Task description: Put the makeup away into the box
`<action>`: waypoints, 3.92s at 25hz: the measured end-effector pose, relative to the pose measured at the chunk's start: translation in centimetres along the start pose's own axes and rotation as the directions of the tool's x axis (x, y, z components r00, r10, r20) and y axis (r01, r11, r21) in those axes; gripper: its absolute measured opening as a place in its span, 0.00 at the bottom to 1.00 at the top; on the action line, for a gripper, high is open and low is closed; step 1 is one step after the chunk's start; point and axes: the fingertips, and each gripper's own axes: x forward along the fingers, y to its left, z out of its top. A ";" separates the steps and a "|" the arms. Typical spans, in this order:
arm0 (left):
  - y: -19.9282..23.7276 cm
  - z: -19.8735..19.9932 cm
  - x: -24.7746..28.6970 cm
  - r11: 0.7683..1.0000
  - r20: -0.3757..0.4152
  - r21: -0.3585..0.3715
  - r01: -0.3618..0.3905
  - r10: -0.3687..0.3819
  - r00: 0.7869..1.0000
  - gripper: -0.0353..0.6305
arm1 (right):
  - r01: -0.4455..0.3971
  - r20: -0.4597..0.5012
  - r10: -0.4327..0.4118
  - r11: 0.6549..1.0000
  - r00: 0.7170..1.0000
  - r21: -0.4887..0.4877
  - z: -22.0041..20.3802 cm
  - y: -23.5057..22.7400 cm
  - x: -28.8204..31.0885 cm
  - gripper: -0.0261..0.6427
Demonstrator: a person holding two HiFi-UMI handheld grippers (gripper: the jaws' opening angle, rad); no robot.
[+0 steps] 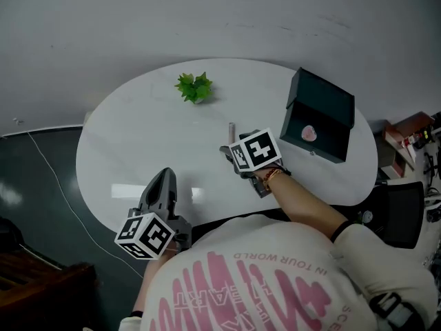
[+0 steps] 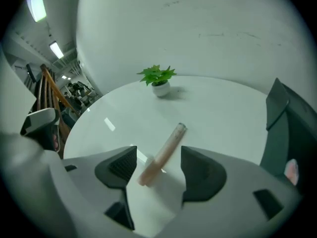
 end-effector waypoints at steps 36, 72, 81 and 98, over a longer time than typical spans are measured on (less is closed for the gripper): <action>-13.6 -6.0 12.8 0.938 -0.257 0.099 0.332 -0.298 0.919 0.06 | 0.032 0.350 -0.173 0.927 0.921 0.374 -5.2 -10.7 -12.2 0.14; -19.4 -8.4 12.9 0.986 -0.131 0.064 0.156 -0.146 0.981 0.06 | 0.305 -0.123 -0.293 0.948 0.948 0.091 -11.5 -28.7 -17.5 0.14; -17.1 -7.2 11.6 0.993 -0.086 0.061 0.099 -0.094 0.992 0.06 | 0.307 -0.185 -0.284 0.945 0.941 0.112 -11.3 -29.0 -15.2 0.14; -16.5 -5.7 10.8 0.995 -0.039 0.067 0.080 -0.077 0.996 0.06 | 0.347 -0.314 -0.319 0.937 0.894 0.039 -11.4 -28.9 -13.2 0.14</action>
